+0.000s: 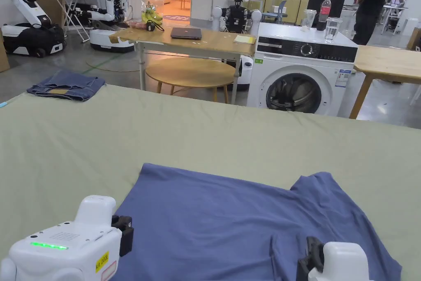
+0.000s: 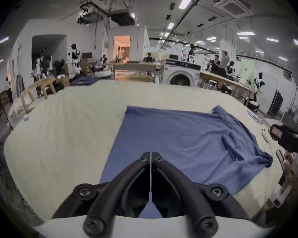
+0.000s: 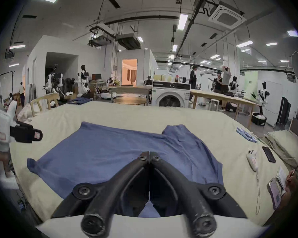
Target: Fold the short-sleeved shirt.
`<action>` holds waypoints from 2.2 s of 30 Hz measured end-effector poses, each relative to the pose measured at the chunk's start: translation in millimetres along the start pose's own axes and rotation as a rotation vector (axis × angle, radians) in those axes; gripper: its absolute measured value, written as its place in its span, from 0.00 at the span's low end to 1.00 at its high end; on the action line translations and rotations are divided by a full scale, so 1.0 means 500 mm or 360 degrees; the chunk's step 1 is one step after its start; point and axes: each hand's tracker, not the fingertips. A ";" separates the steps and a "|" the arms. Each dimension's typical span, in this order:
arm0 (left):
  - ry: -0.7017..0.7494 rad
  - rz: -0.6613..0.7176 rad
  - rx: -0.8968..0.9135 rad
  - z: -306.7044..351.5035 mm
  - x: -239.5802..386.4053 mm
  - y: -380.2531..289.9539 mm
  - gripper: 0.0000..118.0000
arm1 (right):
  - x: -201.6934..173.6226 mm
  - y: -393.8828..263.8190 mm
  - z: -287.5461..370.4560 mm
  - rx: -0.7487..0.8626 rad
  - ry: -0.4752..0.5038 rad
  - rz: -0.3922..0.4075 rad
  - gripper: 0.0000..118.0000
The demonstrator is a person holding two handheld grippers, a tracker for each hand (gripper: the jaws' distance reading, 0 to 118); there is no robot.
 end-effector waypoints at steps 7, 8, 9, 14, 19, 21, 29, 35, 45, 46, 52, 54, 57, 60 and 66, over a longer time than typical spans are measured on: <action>-0.0048 0.0129 -0.0170 -0.162 -0.096 0.144 0.00 | 0.022 0.001 -0.056 -0.0113 0.0001 -0.0029 0.00; -0.0064 0.0137 -0.0180 -0.181 -0.094 0.169 0.00 | 0.025 0.001 -0.064 -0.0127 0.0000 -0.0038 0.00; -0.0081 0.0144 -0.0217 -0.212 -0.102 0.194 0.00 | 0.027 0.001 -0.073 -0.0141 -0.0004 -0.0045 0.00; -0.0062 0.0153 -0.0385 -0.357 -0.119 0.294 0.24 | 0.037 0.005 -0.114 -0.0206 -0.0020 -0.0064 0.00; -0.0082 0.0275 -0.0503 -0.475 -0.128 0.346 0.41 | 0.052 0.005 -0.139 -0.0254 -0.0070 -0.0058 0.00; -0.0081 0.0287 -0.0564 -0.518 -0.126 0.350 0.55 | 0.061 0.003 -0.146 -0.0275 -0.0098 -0.0060 0.00; 0.0079 0.0011 -0.0937 -0.634 -0.085 0.286 0.59 | 0.091 -0.008 -0.172 -0.0359 -0.0175 -0.0064 0.00; 0.0092 -0.0250 -0.0753 -0.620 -0.036 0.292 0.31 | 0.112 -0.009 -0.196 -0.0415 -0.0185 -0.0091 0.00; 0.0002 -0.0177 -0.0664 -0.592 -0.054 0.317 0.00 | 0.243 0.098 -0.356 -0.0539 -0.0231 -0.0124 0.13; -0.0007 -0.0159 -0.0630 -0.578 -0.055 0.321 0.00 | 0.259 0.114 -0.390 -0.0571 -0.0241 -0.0132 0.13; -0.0045 -0.0104 -0.0518 -0.500 -0.061 0.340 0.00 | 0.365 0.155 -0.623 -0.0928 -0.0209 -0.0235 0.48; -0.0035 -0.0102 -0.0493 -0.479 -0.061 0.340 0.00 | 0.369 0.150 -0.680 -0.1021 -0.0173 -0.0245 0.48; -0.0034 -0.0039 -0.0464 -0.455 -0.068 0.330 0.00 | 0.368 0.129 -0.741 -0.1135 -0.0139 -0.0266 0.48; -0.0024 -0.0018 -0.0461 -0.437 -0.072 0.317 0.00 | 0.344 0.103 -0.767 -0.1245 -0.0126 -0.0208 0.49; -0.0003 -0.0042 -0.0465 -0.422 -0.068 0.299 0.00 | 0.312 0.108 -0.743 -0.1170 -0.0118 -0.0089 0.00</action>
